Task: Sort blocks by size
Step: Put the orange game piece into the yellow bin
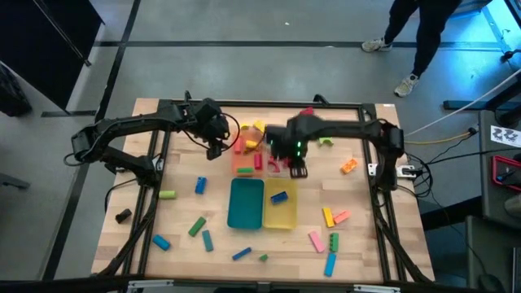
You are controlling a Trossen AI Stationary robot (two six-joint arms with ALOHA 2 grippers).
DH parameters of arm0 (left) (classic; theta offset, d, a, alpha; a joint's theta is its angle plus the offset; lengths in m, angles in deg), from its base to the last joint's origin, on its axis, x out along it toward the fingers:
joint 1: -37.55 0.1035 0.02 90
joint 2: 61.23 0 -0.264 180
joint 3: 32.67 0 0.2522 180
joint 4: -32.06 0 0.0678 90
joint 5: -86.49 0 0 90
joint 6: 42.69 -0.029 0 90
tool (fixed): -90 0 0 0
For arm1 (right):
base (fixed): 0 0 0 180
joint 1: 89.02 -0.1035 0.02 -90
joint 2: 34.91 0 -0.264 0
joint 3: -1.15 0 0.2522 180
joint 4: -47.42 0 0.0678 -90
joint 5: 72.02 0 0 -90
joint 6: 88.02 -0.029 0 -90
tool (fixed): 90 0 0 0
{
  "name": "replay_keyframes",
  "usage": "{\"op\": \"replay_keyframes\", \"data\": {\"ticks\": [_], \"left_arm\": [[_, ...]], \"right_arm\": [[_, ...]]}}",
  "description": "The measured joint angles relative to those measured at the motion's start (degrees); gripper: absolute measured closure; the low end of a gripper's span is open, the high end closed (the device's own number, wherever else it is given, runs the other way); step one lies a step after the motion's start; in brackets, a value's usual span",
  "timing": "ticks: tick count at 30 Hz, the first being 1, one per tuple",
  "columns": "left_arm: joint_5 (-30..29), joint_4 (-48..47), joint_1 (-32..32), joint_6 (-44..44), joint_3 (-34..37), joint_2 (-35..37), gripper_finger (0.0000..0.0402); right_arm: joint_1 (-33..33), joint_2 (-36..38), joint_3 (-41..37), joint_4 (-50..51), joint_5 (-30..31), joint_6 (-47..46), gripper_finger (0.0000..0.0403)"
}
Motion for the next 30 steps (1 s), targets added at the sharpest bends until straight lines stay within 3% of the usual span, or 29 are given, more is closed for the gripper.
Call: {"op": "replay_keyframes", "data": {"ticks": [7, 14, 22, 30], "left_arm": [[0.04, -10.41, -3.82, 1.45, 0.00, 0.00, 0.0247], [0.07, -22.74, -8.05, 11.26, 0.00, 0.00, 0.0247], [0.01, -31.30, -10.96, 19.78, 0.00, 0.04, 0.0247], [0.01, -31.05, -12.81, 33.08, 0.00, 0.04, 0.0247]], "right_arm": [[-10.93, -0.01, -0.01, -5.96, 0.00, -1.07, 0.0252], [-17.39, -1.57, -0.02, -13.00, 1.22, -2.09, 0.0252], [-19.93, -3.65, -0.02, -15.79, 10.83, -5.90, 0.0220], [-19.72, -3.98, -0.02, -15.96, 10.70, -8.17, 0.0166]]}}
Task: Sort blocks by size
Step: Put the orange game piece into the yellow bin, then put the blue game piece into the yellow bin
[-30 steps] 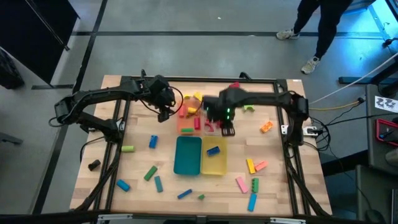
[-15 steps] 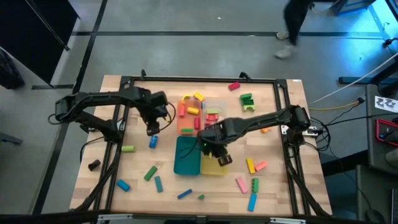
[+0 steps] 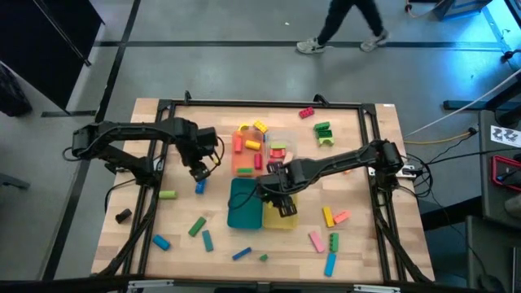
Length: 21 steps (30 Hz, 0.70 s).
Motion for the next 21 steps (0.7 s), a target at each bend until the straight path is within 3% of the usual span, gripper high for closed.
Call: {"op": "replay_keyframes", "data": {"ticks": [5, 14, 21], "left_arm": [[-1.81, 0.00, -1.13, 8.40, 0.02, 0.00, 0.0247], [-5.99, 1.89, -0.89, 10.23, 0.04, 0.00, 0.0247], [-7.95, 0.80, -1.12, 19.08, 0.77, -1.04, 0.0246]], "right_arm": [[-0.07, 0.00, 0.00, 0.03, -0.07, 0.02, 0.0158], [-0.07, 0.00, 0.00, 0.04, -0.06, 0.22, 0.0157], [-0.07, 0.00, 0.00, 5.05, -0.08, 0.05, 0.0157]]}}
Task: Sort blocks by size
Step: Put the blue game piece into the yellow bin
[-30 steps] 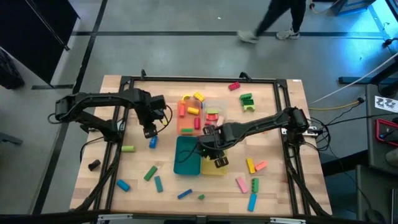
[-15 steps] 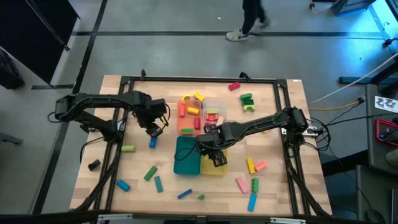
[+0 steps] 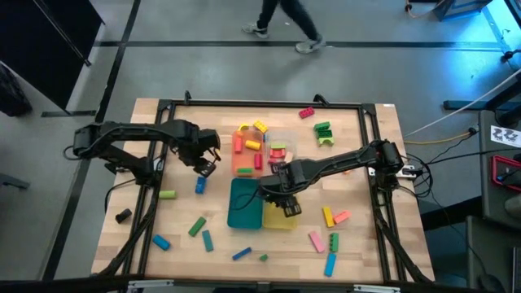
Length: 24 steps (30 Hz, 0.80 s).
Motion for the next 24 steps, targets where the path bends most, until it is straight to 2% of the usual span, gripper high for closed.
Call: {"op": "replay_keyframes", "data": {"ticks": [4, 9, 15, 24], "left_arm": [[0.05, 2.02, -0.86, 6.07, 3.47, -0.29, 0.0246], [0.21, 2.41, -1.80, 12.57, 6.72, -0.29, 0.0246], [0.34, 8.80, -4.03, 14.19, 9.87, -0.29, 0.0246], [0.41, 15.69, -6.67, 16.30, 12.76, -0.27, 0.0247]], "right_arm": [[0.00, 0.00, 0.00, 6.76, 0.02, -0.66, 0.0157], [0.00, 0.02, 0.00, 9.79, 0.13, -1.27, 0.0157], [0.00, 0.02, 0.00, 10.45, 3.46, -1.34, 0.0157], [0.00, 0.04, 0.00, 10.47, 3.59, -2.76, 0.0157]]}}
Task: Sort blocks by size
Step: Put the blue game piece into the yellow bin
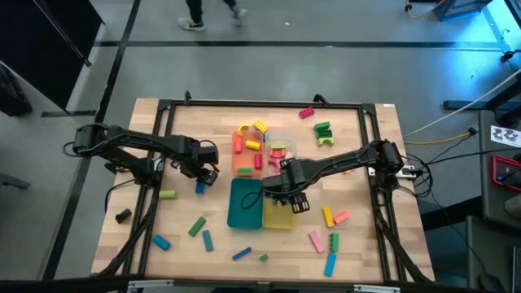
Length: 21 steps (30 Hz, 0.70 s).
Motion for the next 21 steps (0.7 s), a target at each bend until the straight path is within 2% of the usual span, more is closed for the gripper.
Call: {"op": "replay_keyframes", "data": {"ticks": [14, 21], "left_arm": [[0.20, 12.79, -2.58, 3.36, 6.19, 0.18, 0.0247], [0.18, 15.41, -2.56, -0.27, 7.45, 0.20, 0.0247]], "right_arm": [[0.00, 0.02, 0.00, 1.02, 0.04, -0.09, 0.0157], [0.00, 0.02, 0.00, 0.96, 0.05, -2.70, 0.0157]]}}
